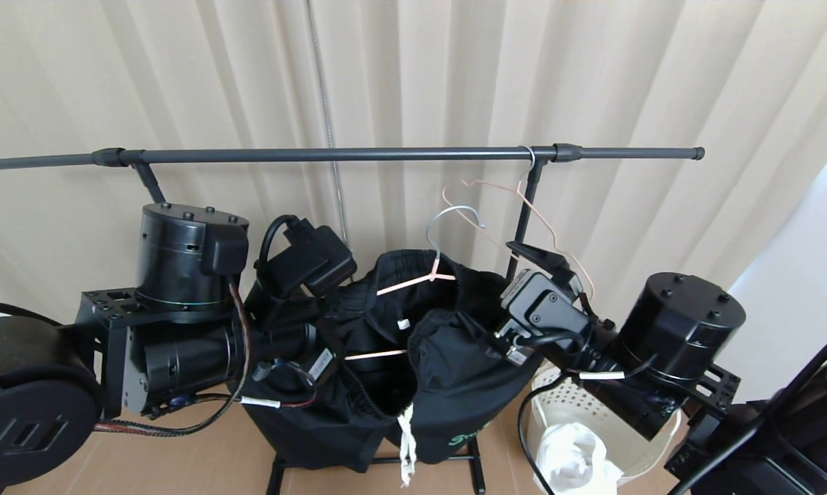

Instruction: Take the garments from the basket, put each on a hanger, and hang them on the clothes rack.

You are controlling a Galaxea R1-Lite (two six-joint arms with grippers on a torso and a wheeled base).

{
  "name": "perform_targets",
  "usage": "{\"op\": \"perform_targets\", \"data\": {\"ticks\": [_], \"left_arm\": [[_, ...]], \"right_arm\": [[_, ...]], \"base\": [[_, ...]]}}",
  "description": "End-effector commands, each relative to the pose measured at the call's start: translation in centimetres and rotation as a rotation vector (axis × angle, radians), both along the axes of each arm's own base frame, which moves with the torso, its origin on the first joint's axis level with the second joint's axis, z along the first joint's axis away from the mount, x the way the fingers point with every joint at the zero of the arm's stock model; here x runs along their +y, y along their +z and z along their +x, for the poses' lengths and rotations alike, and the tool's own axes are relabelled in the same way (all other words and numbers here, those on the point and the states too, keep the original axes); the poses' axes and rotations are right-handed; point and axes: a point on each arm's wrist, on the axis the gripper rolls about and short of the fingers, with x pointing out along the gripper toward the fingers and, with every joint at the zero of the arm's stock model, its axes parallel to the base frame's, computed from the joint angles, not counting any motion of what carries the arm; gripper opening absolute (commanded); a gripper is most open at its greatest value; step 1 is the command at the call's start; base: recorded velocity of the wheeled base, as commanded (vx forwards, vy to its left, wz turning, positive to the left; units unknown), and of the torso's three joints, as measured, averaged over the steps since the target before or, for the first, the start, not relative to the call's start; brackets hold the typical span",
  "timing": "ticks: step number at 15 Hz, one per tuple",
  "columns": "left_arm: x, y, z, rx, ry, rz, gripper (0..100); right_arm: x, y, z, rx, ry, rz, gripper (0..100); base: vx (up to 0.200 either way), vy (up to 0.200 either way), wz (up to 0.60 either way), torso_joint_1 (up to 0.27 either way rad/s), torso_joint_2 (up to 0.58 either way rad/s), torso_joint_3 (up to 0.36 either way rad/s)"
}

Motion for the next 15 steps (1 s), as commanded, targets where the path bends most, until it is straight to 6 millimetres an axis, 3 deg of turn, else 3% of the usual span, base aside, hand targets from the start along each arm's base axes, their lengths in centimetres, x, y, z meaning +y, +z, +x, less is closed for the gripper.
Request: {"op": "perform_targets", "data": {"ticks": [1,3,9,11,15], "left_arm": [[0.5,0.5,-0.4,-0.017,0.006,-0.011,0],[1.2,0.5,-1.2,-0.054,0.014,-0.035,0],[2.8,1.7,-3.5,-0.138,0.046,-0.078,0],[3.7,2.4,-4.8,-0.170,0.058,-0.096,0],[4.6,3.0,-5.4,-0.187,0.084,-0.126,0]], "right_arm": [[-1.5,1.7,-0.8,-0.009,0.018,0.015,100],[-2.9,3.2,-1.7,0.073,0.106,0.076,100],[-4.9,4.1,-2.1,0.243,0.317,0.145,100],[-6.2,4.2,-0.8,0.331,0.374,0.226,100],[-8.0,2.8,2.0,0.443,0.442,0.273,100]], "base": [[0.000,0.000,0.00,0.000,0.00,0.000],[0.000,0.000,0.00,0.000,0.00,0.000],[0.000,0.000,0.00,0.000,0.00,0.000],[0.000,0.000,0.00,0.000,0.00,0.000],[0.000,0.000,0.00,0.000,0.00,0.000]]}}
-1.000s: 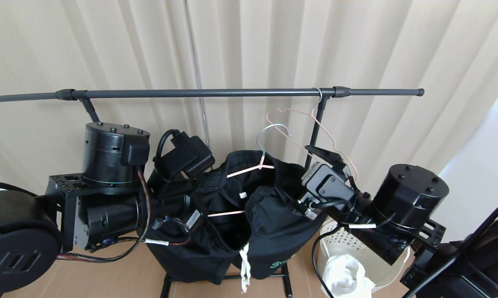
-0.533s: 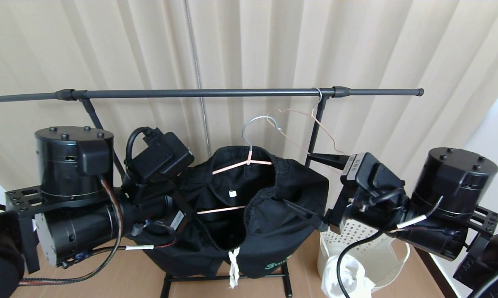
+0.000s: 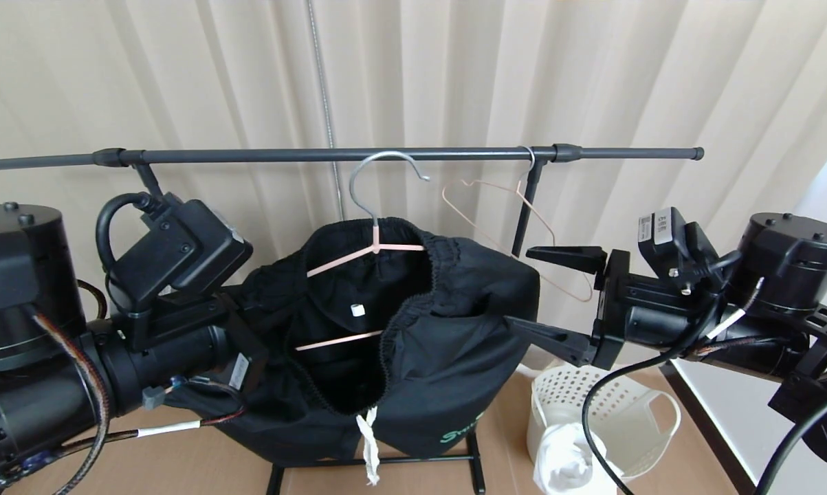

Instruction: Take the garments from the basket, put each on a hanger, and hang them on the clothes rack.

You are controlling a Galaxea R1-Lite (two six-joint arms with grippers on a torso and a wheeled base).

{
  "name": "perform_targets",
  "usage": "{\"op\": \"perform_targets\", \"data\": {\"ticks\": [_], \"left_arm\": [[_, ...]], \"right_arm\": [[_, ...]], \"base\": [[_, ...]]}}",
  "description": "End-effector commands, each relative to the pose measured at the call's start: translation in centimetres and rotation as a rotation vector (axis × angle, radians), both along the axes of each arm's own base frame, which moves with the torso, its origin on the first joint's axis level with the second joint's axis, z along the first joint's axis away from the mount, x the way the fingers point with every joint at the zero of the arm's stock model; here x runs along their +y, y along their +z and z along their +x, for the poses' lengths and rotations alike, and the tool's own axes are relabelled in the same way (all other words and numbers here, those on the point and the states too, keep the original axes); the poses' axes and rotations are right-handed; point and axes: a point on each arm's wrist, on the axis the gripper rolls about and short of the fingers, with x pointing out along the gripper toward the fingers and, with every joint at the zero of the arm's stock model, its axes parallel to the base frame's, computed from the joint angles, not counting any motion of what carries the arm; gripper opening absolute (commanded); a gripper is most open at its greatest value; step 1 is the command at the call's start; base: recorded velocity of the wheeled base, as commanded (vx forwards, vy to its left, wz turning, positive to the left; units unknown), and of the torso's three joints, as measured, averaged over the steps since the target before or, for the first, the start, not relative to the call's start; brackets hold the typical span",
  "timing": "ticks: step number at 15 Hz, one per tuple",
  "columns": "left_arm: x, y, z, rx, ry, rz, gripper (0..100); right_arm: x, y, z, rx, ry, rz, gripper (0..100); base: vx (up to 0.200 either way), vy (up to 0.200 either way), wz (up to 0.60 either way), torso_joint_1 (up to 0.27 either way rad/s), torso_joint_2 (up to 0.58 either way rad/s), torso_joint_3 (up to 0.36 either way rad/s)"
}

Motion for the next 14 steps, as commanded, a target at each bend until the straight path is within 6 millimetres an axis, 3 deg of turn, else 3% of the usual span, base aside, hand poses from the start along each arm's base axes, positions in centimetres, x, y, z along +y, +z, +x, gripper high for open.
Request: {"op": "perform_targets", "data": {"ticks": [1,7,14], "left_arm": [[0.4,0.5,-0.5,-0.017,0.003,-0.019,0],[0.1,0.8,-0.1,0.017,0.010,-0.091,0],[0.0,1.7,0.3,-0.002,-0.004,-0.112,0]], "right_arm": [[-0.8,-1.2,1.5,0.040,-0.022,-0.012,100],[-2.1,-4.1,3.4,0.122,0.027,-0.024,100],[-1.9,-6.6,4.7,0.128,0.033,-0.077,100]], "base": [[0.000,0.000,0.00,0.000,0.00,0.000],[0.000,0.000,0.00,0.000,0.00,0.000],[0.000,0.000,0.00,0.000,0.00,0.000]]}}
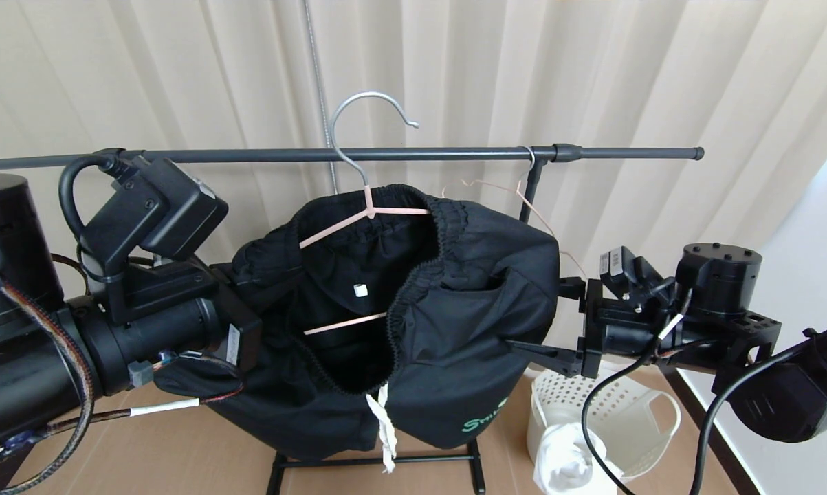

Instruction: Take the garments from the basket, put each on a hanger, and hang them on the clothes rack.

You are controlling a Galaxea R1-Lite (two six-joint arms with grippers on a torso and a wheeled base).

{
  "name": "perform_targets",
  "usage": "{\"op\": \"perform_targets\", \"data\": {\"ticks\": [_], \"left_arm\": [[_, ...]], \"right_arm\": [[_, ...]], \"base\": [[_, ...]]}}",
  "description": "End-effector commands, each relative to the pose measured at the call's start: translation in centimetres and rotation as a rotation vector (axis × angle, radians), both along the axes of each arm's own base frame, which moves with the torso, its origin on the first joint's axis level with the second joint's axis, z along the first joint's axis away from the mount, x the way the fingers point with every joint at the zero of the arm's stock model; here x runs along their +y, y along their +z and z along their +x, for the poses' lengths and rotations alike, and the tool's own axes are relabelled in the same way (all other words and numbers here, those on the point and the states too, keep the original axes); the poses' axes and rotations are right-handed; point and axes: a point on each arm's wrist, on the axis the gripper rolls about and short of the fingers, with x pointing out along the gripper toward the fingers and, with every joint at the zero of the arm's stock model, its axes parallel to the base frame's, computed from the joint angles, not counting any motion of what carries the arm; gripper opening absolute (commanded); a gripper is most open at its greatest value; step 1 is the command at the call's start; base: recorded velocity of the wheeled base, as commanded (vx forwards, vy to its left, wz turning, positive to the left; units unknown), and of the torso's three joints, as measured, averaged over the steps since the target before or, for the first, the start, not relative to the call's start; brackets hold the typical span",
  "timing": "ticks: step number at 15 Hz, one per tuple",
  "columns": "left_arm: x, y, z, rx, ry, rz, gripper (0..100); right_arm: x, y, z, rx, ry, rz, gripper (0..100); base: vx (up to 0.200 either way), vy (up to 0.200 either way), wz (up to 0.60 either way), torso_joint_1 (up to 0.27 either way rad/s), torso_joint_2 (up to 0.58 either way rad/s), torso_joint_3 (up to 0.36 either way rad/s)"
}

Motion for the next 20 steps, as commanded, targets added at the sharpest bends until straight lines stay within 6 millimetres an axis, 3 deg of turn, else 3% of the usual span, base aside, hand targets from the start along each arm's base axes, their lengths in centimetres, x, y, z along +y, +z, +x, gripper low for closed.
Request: {"op": "perform_targets", "data": {"ticks": [1,7,8,13,20], "left_arm": [[0.0,0.1,0.1,-0.001,0.001,0.000,0],[0.1,0.2,0.0,-0.004,0.006,-0.004,0],[0.2,0.2,0.1,-0.004,0.010,-0.004,0],[0.6,0.3,0.0,-0.002,0.028,-0.025,0],[1.5,0.7,-0.1,-0.001,0.068,-0.066,0]], "right_arm": [[0.2,-1.1,0.5,0.025,0.003,-0.012,100],[0.3,-1.5,1.2,0.021,-0.001,-0.019,100],[0.3,-1.4,1.3,0.018,-0.003,-0.017,0],[-1.7,-1.6,2.9,0.011,-0.074,-0.014,0],[-3.0,-2.3,4.7,0.025,-0.121,-0.011,0]], "base": [[0.000,0.000,0.00,0.000,0.00,0.000],[0.000,0.000,0.00,0.000,0.00,0.000],[0.000,0.000,0.00,0.000,0.00,0.000],[0.000,0.000,0.00,0.000,0.00,0.000],[0.000,0.000,0.00,0.000,0.00,0.000]]}}
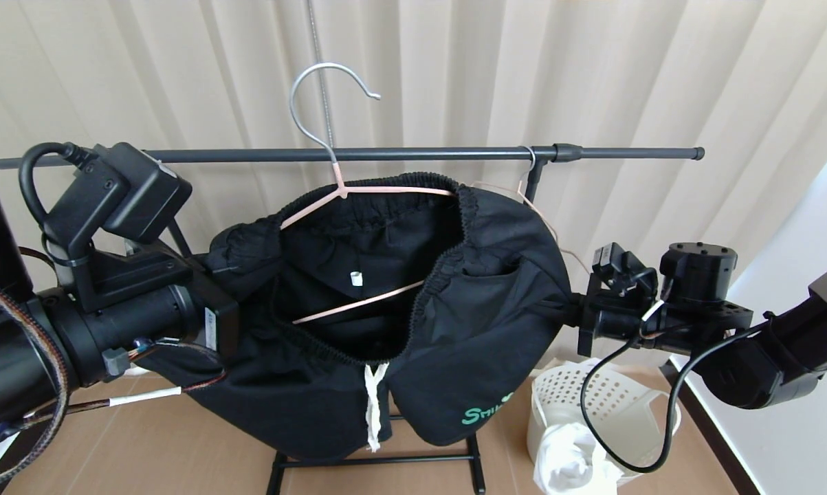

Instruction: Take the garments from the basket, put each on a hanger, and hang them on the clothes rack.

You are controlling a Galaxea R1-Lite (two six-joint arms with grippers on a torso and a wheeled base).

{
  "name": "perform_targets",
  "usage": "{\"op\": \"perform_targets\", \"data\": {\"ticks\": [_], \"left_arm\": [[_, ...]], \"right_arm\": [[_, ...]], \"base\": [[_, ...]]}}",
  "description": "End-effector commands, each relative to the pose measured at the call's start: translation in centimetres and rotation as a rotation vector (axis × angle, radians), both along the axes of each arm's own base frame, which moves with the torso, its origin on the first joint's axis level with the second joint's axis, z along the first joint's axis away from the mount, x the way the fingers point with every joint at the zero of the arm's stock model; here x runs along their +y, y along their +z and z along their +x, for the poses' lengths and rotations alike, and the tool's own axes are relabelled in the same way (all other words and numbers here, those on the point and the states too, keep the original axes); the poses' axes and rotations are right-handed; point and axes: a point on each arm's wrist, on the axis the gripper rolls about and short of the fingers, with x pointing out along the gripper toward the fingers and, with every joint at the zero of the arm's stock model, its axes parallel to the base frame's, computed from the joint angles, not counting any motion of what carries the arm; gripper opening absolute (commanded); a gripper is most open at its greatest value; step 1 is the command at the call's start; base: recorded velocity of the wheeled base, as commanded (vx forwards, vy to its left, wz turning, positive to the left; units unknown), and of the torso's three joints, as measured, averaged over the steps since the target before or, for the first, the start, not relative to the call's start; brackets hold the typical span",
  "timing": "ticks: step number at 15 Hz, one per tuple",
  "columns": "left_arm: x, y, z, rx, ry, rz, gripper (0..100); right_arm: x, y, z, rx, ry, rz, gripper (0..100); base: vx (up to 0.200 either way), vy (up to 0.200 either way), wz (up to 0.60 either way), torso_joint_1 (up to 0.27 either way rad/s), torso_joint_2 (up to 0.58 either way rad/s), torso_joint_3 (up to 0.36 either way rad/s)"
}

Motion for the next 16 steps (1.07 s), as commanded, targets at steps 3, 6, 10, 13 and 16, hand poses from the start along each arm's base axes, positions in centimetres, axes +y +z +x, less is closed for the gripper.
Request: {"op": "perform_targets", "data": {"ticks": [3,6,10,13,16], "left_arm": [[0.5,0.3,0.0,-0.012,0.023,-0.008,0],[0.8,0.6,0.0,-0.011,0.035,-0.031,0],[0.8,0.4,0.1,-0.003,0.040,-0.030,0],[0.8,0.2,0.4,0.009,0.051,-0.037,0],[1.3,-0.1,1.0,0.033,0.086,-0.044,0]], "right_arm": [[-0.3,-0.8,0.7,0.021,-0.013,0.001,0],[-0.2,-1.1,1.0,0.027,-0.018,0.001,0],[0.0,-0.9,0.6,0.029,-0.011,0.002,0],[0.0,-1.0,0.4,0.026,-0.008,-0.001,0],[0.0,0.0,0.1,0.005,-0.007,0.004,100]], "base": [[0.000,0.000,0.00,0.000,0.00,0.000],[0.000,0.000,0.00,0.000,0.00,0.000],[0.000,0.000,0.00,0.000,0.00,0.000],[0.000,0.000,0.00,0.000,0.00,0.000],[0.000,0.000,0.00,0.000,0.00,0.000]]}}
